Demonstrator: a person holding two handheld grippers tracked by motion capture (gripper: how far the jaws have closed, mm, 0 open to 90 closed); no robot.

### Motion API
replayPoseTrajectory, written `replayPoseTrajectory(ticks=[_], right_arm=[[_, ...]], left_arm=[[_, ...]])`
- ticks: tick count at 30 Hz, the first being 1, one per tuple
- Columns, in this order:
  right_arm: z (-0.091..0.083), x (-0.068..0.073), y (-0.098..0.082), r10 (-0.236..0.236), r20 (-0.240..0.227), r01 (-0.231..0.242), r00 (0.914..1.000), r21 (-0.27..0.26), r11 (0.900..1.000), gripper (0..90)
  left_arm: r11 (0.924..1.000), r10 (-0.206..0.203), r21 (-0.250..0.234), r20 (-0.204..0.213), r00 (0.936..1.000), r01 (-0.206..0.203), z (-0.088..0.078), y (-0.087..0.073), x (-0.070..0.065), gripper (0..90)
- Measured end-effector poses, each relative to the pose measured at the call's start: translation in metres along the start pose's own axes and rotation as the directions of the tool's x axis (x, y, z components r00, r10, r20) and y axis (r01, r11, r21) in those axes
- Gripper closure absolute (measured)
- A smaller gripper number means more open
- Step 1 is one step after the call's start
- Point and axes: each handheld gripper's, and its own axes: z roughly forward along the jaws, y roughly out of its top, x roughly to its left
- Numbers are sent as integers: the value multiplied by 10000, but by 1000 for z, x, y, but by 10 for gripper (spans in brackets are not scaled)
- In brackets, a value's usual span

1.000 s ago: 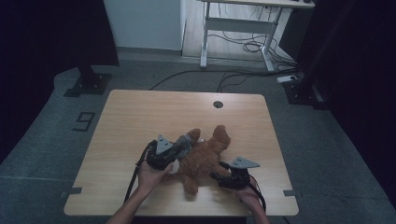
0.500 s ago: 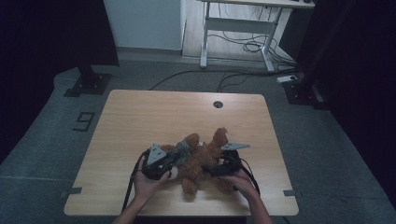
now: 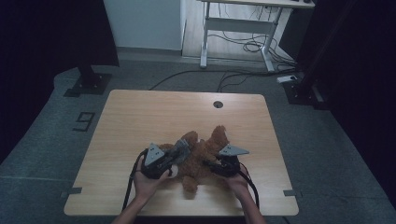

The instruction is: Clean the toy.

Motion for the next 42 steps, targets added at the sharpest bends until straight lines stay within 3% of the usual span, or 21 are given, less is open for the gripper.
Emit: replayPoseTrajectory(ticks=[4,6,7,10,16,19,21,22,25,29,30,33,37,38,40,41,42], right_arm=[[0,-1,11,-564,870,652,9946,-1010,9927,641],[0,-1,17,-1162,1288,1326,9848,-1268,9830,633],[1,-1,19,-1483,1595,1700,9760,-1319,9766,621],[4,-7,14,-2032,1810,2280,9623,-1284,9652,588],[0,-11,-10,-2046,1637,2230,9651,-1031,9694,568],[-3,-10,-21,-1958,1564,2126,9681,-990,9721,559],[-4,-10,-24,-1890,1566,2057,9694,-978,9737,558],[-5,-9,-29,-1966,1575,2149,9678,-1092,9705,556],[-5,-7,-33,-2115,1637,2311,9636,-1112,9666,554],[-5,-5,-33,-2256,1671,2452,9598,-1071,9635,552],[-5,-4,-34,-2277,1635,2465,9599,-1054,9634,552],[-6,-4,-36,-2265,1574,2443,9612,-1049,9640,552],[-7,-4,-39,-2182,1584,2369,9630,-1108,9652,551],[-8,-5,-39,-2142,1570,2328,9641,-1113,9661,551],[-8,-5,-39,-2073,1563,2260,9657,-1130,9675,551],[-8,-6,-39,-2076,1561,2263,9657,-1135,9674,551],[-8,-6,-39,-2080,1564,2268,9655,-1132,9674,551]], left_arm=[[9996,-208,-197,-68,9998,207,4,20,12,793],[9995,-250,-182,-67,9997,249,7,29,16,793],[9996,-247,-110,-101,9996,246,8,31,17,792],[9996,-264,99,-7,9997,264,13,32,17,790],[9992,-383,-97,13,9993,383,6,34,16,785],[9968,-757,-251,-55,9971,756,2,43,23,783],[9963,-835,-207,-41,9965,834,2,45,25,781],[9963,-824,241,21,9966,824,8,48,27,778],[9923,-877,872,-33,9961,877,22,41,30,776],[9911,-1010,863,-96,9948,1015,23,31,33,783],[9931,-812,830,-205,9965,826,19,26,33,784],[9937,-739,808,-526,9959,780,9,19,39,785],[9886,-870,1121,-1192,9891,1004,-3,6,60,786],[9886,-870,1121,-1192,9891,1004,-3,6,60,786],[9778,-1107,1585,-1650,9801,1371,-8,-11,76,786],[9778,-1107,1585,-1650,9801,1371,-8,-11,76,786],[9714,-1477,1606,-1675,9747,1748,-13,-18,85,786]])
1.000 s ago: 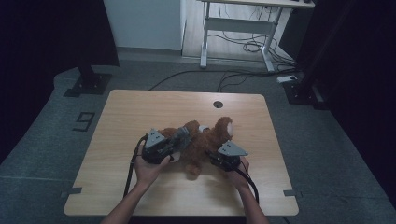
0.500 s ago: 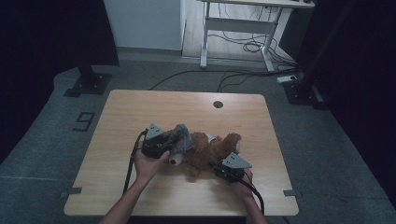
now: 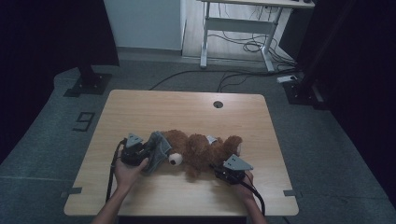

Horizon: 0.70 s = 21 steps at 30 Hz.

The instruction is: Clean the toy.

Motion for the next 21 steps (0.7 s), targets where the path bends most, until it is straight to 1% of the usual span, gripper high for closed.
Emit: replayPoseTrajectory(ticks=[2,3,4,5,6,7,8,10,11,12,13,15,16,17,18,20,21], right_arm=[[0,0,0,-20,-10,20,10000,-15,10000,551],[0,0,0,-20,-10,20,10000,-15,10000,551],[0,0,-1,-22,-17,22,10000,-49,10000,551],[0,0,-1,-30,-22,30,10000,-70,10000,551],[0,0,-1,-33,-22,33,10000,-80,10000,551],[0,0,-1,-38,-18,38,10000,-86,10000,551],[0,0,-1,-45,-15,45,10000,-97,9999,551],[0,0,-1,-91,-21,90,10000,-124,9999,550],[0,0,-1,-91,-21,90,10000,-124,9999,550],[0,0,-2,-114,-33,113,9999,-153,9998,549],[0,0,-2,-100,-32,99,9999,-165,9998,548],[0,0,-2,-89,-57,88,9999,-168,9998,546],[-1,-1,-2,-107,-52,107,9999,-156,9998,544],[-1,-1,-2,-78,-58,78,10000,-150,9999,543],[-1,-1,-3,-48,-55,47,10000,-172,9998,540],[-1,-2,-3,-54,-101,52,9999,-179,9998,532],[-1,-2,-3,-48,-103,46,9999,-189,9998,526]], left_arm=[[9995,-154,-269,141,9998,158,-6,3,1,787],[9995,-154,-269,141,9998,158,-6,3,1,787],[9981,-31,-613,352,9994,52,-14,14,-6,787],[9973,73,-736,444,9990,-41,-16,19,-10,787],[9957,240,-903,584,9980,-187,-18,27,-18,787],[9934,505,-1065,700,9963,-429,-20,38,-29,787],[9910,714,-1189,801,9942,-615,-20,46,-38,787],[9877,1006,-1302,1059,9893,-865,-15,61,-56,787],[9877,1006,-1302,1059,9893,-865,-15,61,-56,787],[9856,1317,-1223,1221,9837,-1168,-5,72,-73,786],[9853,1437,-1109,1261,9816,-1300,2,77,-80,785],[9857,1564,-830,1275,9794,-1466,16,82,-89,784],[9866,1586,-593,1216,9798,-1523,25,82,-91,784],[9871,1594,-346,1163,9803,-1564,32,81,-91,784],[9885,1513,-155,1155,9817,-1505,38,79,-89,784],[9905,1375,-87,1160,9837,-1374,43,72,-83,785],[9920,1264,-151,1198,9847,-1255,42,68,-79,787]])
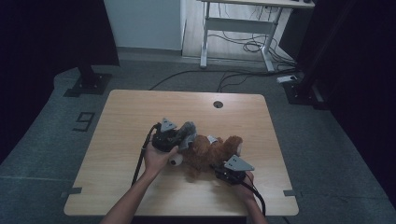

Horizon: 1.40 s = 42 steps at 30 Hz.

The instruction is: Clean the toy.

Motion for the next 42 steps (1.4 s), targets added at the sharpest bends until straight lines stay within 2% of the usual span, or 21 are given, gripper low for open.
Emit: replayPoseTrajectory(ticks=[5,10,12,13,15,16,17,24,26,28,30,31,33,34,35,36,37,38,39,41,42], right_arm=[[1,-1,0,302,160,-304,9994,96,9995,444],[2,1,2,587,433,-600,9973,282,9978,346],[2,1,2,670,464,-685,9967,308,9972,326],[1,-1,1,1097,503,-1120,9927,455,9927,306],[0,-4,-1,1448,554,-1477,9879,520,9877,257],[0,-4,-1,1448,554,-1477,9879,520,9877,257],[-2,-7,-3,1883,381,-1902,9814,549,9802,231],[-5,-6,0,2015,304,-2027,9790,406,9784,215],[-5,-5,2,2050,192,-2057,9786,427,9777,230],[-3,-4,2,1987,68,-1987,9800,515,9787,360],[0,-2,2,1814,106,-1816,9834,835,9798,490],[1,-2,2,1760,217,-1773,9842,968,9794,541],[2,-2,1,1680,379,-1715,9851,1251,9772,600],[2,-2,1,1680,379,-1715,9851,1251,9772,600],[2,-6,0,1488,563,-1550,9873,1321,9790,640],[1,-8,-1,1529,604,-1597,9864,1324,9783,648],[0,-9,-2,1576,646,-1649,9854,1297,9778,652],[0,-9,-2,1593,628,-1661,9852,1261,9780,654],[0,-9,-2,1593,628,-1661,9852,1261,9780,654],[0,-7,-2,1319,600,-1388,9894,1302,9817,654],[1,-7,-2,1298,603,-1367,9897,1309,9819,655]], left_arm=[[9994,-242,-260,150,9996,245,-12,-16,7,792],[9972,-347,-652,254,9991,363,-20,-35,9,794],[9966,-396,-716,260,9989,414,-21,-38,9,794],[9953,-525,-792,328,9981,550,-24,-41,10,794],[9932,-755,-843,531,9957,798,-27,-44,12,794],[9932,-755,-843,531,9957,798,-27,-44,12,794],[9926,-822,-841,669,9944,877,-29,-46,13,794],[9916,-861,-903,721,9937,925,-32,-50,11,792],[9925,-769,-897,713,9945,831,-33,-51,10,793],[9925,-774,-894,732,9943,838,-33,-51,10,792],[9903,-964,-932,751,9925,1033,-37,-49,16,792],[9903,-961,-949,633,9934,1018,-39,-49,18,792],[9904,-911,-1040,89,9958,915,-44,-49,25,790],[9904,-911,-1040,89,9958,915,-44,-49,25,789],[9915,-1060,-803,-443,9934,1022,-48,-53,39,787],[9902,-1270,-653,-519,9905,1236,-49,-57,47,786],[9879,-1477,-563,-519,9877,1448,-49,-60,53,785],[9827,-1815,-458,-487,9822,1793,-49,-66,62,785],[9827,-1815,-458,-487,9822,1793,-49,-66,62,785],[9766,-2108,-516,-410,9767,2087,-52,-70,70,785],[9777,-2040,-586,-383,9782,2016,-53,-68,67,785]])
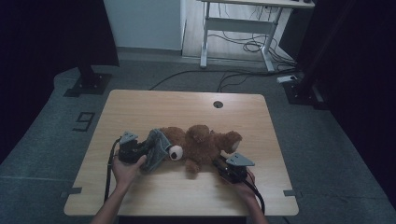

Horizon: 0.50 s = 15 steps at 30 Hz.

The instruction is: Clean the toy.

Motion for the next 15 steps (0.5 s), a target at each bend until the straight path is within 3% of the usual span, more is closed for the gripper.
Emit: replayPoseTrajectory(ticks=[1,5,6,7,9,10,11,13,14,15], right_arm=[[0,0,0,0,0,0,10000,0,10000,655],[0,1,0,-77,-27,77,10000,53,10000,656],[0,1,0,-77,-27,77,10000,53,10000,656],[0,2,0,-164,-44,165,9999,100,9998,656],[0,3,0,-305,-83,306,9995,166,9994,655],[0,3,0,-305,-83,306,9995,166,9994,655],[0,4,0,-422,-83,424,9991,215,9989,655],[0,4,0,-450,-112,453,9989,227,9987,656],[0,4,0,-450,-112,453,9989,227,9987,656],[0,4,0,-501,-91,503,9987,239,9984,656]], left_arm=[[10000,0,0,0,10000,0,0,0,0,784],[9962,781,-424,369,9963,-765,0,23,-31,782],[9962,781,-424,369,9963,-765,0,23,-31,781],[9921,1168,-519,474,9920,-1143,5,36,-47,779],[9890,1430,-483,674,9874,-1400,13,49,-62,778],[9890,1430,-483,674,9874,-1400,13,49,-62,777],[9863,1631,-372,763,9836,-1607,26,60,-74,775],[9850,1724,-93,822,9816,-1723,41,67,-83,771],[9850,1724,-93,822,9816,-1723,41,67,-83,771],[9843,1719,265,869,9813,-1747,56,67,-89,771]])
